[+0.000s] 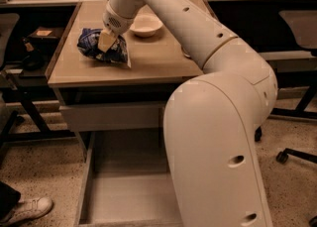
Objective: Pick blue chip bag from middle drawer and place on counter
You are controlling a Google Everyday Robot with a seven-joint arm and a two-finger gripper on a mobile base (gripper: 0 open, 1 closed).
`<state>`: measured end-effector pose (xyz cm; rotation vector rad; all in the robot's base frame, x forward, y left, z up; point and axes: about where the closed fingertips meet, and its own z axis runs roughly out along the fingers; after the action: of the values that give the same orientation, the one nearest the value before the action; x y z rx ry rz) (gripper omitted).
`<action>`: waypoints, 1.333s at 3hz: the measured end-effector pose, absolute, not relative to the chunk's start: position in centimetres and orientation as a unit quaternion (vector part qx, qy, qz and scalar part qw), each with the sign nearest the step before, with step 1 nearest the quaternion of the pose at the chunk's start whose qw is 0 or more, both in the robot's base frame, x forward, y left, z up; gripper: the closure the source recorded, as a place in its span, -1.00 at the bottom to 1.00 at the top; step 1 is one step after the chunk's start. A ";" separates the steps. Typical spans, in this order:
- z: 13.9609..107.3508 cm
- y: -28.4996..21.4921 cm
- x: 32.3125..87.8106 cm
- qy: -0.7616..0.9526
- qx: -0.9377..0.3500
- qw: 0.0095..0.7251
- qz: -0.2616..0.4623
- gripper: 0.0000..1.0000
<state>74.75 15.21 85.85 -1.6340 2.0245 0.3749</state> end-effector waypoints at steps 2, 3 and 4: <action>85.7 15.3 74.8 0.745 -0.601 0.254 0.138 0.16; 85.7 15.3 74.8 0.745 -0.601 0.254 0.138 -0.31; 85.7 15.3 74.8 0.745 -0.601 0.254 0.138 -0.77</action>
Offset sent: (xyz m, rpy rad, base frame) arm 0.0009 0.0004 -0.0010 0.0009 0.0007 -0.0005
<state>74.84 15.26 85.74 -1.6333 2.0250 0.3763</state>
